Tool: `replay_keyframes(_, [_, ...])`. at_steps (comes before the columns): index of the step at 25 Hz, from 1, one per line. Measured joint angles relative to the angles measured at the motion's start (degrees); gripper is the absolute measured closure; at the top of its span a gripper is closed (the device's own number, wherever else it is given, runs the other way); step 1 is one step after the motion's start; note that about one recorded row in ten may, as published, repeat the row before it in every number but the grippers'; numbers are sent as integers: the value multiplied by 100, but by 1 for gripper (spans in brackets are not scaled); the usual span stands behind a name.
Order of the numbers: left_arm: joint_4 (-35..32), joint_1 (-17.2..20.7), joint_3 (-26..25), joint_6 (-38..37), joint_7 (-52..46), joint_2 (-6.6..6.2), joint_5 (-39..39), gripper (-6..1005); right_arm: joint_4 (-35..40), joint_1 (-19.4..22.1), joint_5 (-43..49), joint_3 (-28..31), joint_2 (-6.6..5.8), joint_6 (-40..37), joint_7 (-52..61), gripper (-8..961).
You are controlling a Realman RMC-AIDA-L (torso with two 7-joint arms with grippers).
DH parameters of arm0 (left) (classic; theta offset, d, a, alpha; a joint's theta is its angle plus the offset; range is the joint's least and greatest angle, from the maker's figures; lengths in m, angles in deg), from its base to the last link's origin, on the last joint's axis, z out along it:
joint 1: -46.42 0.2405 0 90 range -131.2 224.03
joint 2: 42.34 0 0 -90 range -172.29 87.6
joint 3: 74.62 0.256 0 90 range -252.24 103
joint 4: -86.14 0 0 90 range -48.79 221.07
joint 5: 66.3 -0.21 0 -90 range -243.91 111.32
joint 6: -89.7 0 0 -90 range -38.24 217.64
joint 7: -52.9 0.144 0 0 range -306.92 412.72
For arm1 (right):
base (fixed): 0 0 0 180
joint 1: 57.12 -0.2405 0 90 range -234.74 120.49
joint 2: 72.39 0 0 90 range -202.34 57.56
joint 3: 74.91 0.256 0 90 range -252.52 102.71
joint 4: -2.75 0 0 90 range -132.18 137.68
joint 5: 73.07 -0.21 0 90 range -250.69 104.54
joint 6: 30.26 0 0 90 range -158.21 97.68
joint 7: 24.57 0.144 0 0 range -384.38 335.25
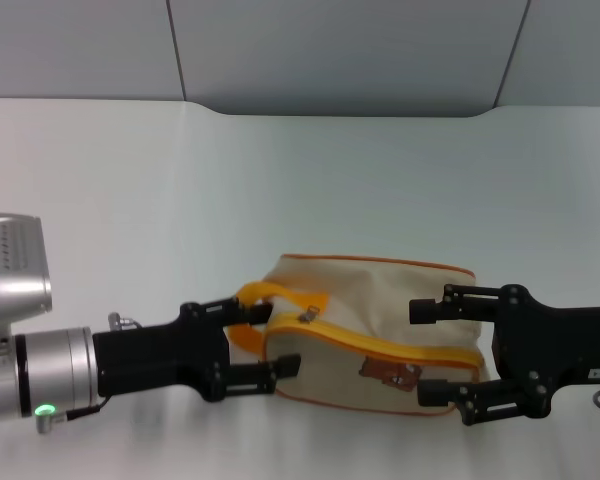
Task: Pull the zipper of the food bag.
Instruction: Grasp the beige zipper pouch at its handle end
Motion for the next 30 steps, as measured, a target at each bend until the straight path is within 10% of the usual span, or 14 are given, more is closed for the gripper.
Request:
replay_keyframes(13, [28, -216, 60, 4, 485, 6, 166, 241, -19, 117, -80, 731, 116, 66, -317, 185])
replay_keyframes(30, [-3, -302, -57, -193, 460, -23, 301, 692, -48, 110, -974, 723, 274, 1104, -1134, 206])
